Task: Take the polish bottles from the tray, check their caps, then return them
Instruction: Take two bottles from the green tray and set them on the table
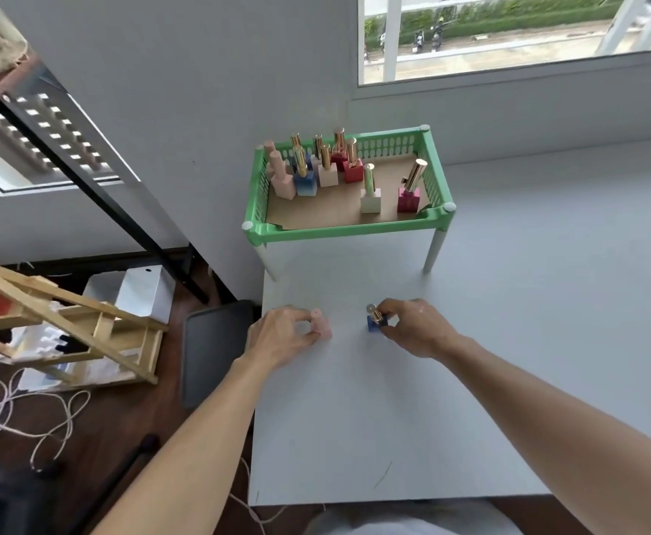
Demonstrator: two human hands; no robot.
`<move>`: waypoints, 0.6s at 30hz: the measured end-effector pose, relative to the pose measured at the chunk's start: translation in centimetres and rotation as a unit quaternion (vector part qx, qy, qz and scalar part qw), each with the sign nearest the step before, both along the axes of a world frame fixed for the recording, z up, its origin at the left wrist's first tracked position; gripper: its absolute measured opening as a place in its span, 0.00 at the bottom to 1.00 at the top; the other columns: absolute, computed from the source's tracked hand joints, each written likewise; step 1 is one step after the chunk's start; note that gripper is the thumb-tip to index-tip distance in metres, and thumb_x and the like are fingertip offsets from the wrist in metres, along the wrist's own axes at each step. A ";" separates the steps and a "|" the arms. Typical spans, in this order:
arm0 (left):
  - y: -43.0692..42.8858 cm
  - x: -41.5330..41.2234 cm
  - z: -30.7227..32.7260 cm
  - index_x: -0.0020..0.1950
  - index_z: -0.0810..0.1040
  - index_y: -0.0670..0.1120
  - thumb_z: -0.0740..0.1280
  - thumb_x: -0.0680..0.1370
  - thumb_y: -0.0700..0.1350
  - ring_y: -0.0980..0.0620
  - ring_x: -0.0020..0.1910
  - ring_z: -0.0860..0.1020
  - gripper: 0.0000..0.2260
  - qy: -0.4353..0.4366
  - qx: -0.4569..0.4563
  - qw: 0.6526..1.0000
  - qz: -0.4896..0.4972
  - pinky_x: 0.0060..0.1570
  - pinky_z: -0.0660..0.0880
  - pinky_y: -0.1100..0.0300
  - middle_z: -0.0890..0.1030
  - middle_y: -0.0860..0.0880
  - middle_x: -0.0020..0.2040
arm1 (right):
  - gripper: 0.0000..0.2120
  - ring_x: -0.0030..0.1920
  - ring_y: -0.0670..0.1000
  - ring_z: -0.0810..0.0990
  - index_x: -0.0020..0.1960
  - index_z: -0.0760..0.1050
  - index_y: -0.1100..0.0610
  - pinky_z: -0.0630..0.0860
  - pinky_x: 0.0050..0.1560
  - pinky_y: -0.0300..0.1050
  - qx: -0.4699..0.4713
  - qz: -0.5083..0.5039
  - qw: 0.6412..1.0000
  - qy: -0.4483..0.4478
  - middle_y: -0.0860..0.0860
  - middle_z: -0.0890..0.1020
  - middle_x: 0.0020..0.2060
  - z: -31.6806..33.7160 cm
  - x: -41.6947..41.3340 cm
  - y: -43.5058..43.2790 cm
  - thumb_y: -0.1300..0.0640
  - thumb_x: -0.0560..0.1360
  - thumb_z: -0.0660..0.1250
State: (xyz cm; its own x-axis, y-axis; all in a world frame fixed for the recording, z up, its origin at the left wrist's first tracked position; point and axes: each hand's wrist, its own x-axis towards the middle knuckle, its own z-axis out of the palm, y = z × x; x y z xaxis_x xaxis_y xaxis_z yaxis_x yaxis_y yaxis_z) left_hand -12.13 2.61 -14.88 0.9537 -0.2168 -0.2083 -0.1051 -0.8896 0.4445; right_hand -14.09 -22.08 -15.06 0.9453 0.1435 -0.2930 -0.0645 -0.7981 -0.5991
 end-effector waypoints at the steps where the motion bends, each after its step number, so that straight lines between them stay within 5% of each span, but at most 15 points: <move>1: 0.0 0.0 0.1 0.45 0.79 0.59 0.63 0.72 0.64 0.52 0.51 0.77 0.12 -0.001 0.001 1.000 -0.001 0.40 0.68 0.58 0.80 0.58 0.52 | 0.06 0.45 0.52 0.77 0.44 0.75 0.43 0.75 0.42 0.46 -0.004 0.001 1.000 0.003 0.42 0.81 0.48 0.0 0.1 0.0 0.53 0.72 0.62; 5: 0.1 0.1 0.6 0.44 0.78 0.60 0.61 0.69 0.67 0.50 0.49 0.77 0.14 0.007 -0.010 1.000 0.002 0.37 0.66 0.58 0.80 0.59 0.49 | 0.08 0.50 0.53 0.77 0.50 0.74 0.46 0.77 0.48 0.49 -0.029 0.005 0.999 0.021 0.46 0.81 0.53 -0.3 0.2 -0.1 0.52 0.72 0.62; 8: 0.7 0.4 0.9 0.54 0.78 0.62 0.64 0.67 0.66 0.51 0.55 0.77 0.18 0.033 0.007 0.999 -0.012 0.42 0.70 0.57 0.79 0.60 0.56 | 0.16 0.55 0.53 0.75 0.59 0.71 0.46 0.75 0.50 0.47 -0.052 0.009 0.998 0.038 0.48 0.79 0.57 -0.3 0.3 -0.5 0.52 0.71 0.65; 13: 2.2 1.3 1.9 0.62 0.74 0.62 0.70 0.65 0.61 0.53 0.59 0.76 0.25 0.045 0.034 0.998 -0.015 0.49 0.72 0.55 0.76 0.59 0.64 | 0.24 0.49 0.48 0.73 0.65 0.66 0.45 0.73 0.52 0.44 -0.066 0.007 0.997 0.050 0.50 0.77 0.59 0.9 0.5 -1.7 0.51 0.71 0.68; 18: 3.0 2.8 4.5 0.62 0.72 0.64 0.71 0.66 0.60 0.55 0.54 0.77 0.25 0.015 0.032 0.999 -0.025 0.46 0.72 0.55 0.77 0.58 0.63 | 0.25 0.49 0.49 0.75 0.65 0.67 0.46 0.75 0.52 0.43 -0.067 -0.005 0.998 0.015 0.53 0.77 0.60 3.4 1.0 -2.9 0.54 0.71 0.70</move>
State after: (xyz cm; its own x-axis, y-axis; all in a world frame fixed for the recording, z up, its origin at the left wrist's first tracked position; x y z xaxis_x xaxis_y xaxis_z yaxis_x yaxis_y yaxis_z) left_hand -9.32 5.62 -10.34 0.9348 -0.2500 -0.2524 -0.1379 -0.9101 0.3908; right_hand -13.10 -25.02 -11.69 0.9369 0.0918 -0.3373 -0.0891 -0.8704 -0.4843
